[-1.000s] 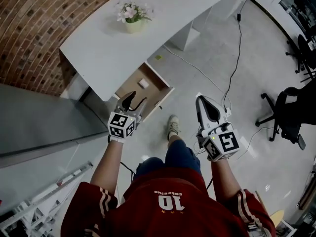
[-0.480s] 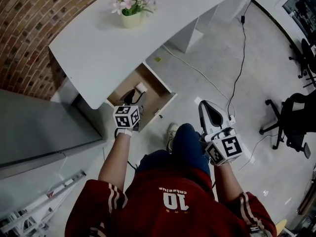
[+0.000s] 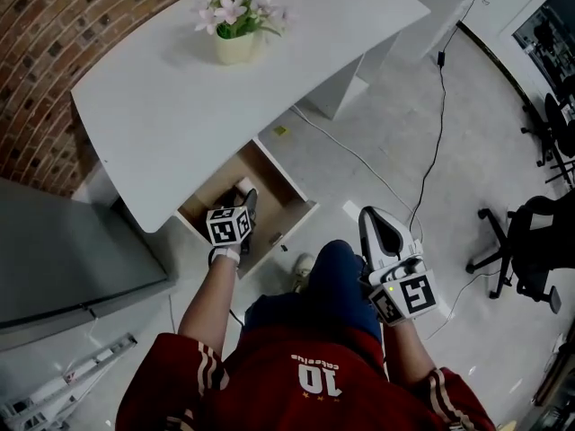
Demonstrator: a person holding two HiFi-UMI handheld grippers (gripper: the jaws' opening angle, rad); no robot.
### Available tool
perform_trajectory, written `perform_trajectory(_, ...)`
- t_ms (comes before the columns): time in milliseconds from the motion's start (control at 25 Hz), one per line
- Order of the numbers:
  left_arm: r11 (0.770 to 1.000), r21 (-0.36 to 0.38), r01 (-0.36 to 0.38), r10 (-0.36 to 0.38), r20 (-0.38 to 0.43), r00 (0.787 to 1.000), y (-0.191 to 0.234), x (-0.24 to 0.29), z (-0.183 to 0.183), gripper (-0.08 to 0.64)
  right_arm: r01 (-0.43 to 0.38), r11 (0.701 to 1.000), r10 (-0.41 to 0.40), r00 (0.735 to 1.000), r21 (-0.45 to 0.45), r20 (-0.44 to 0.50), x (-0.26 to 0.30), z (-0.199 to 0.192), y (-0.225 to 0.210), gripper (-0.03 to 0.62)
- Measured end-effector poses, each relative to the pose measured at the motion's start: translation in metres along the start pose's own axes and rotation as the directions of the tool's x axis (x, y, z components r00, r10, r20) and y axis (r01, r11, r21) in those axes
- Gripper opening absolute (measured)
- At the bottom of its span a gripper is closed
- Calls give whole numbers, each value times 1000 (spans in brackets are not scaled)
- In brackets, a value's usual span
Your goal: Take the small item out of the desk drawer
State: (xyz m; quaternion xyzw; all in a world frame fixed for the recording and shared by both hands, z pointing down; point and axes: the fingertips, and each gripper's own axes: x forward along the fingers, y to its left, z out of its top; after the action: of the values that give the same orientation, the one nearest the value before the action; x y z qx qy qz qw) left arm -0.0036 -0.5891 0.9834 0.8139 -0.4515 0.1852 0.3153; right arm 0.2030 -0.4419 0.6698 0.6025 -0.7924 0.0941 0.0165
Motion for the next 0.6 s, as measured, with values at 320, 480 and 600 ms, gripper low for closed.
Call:
perform_trajectory(320,997,-70,-23,21,-36,999,13,36,-15,224,6,1000,-6,1000,-9,14,9,-10,-15,3)
perform_trajectory(480,999,-42,-18,15,-66,998,5,30,-13,170,10,1000,-10,1000,-9,1,7,3,-13,2)
perform_trajectory(600,1000,13,-8,9,-71,997,-6,10,0,166,12,1000,-12,1000,-6,-8,0,21,-8,2)
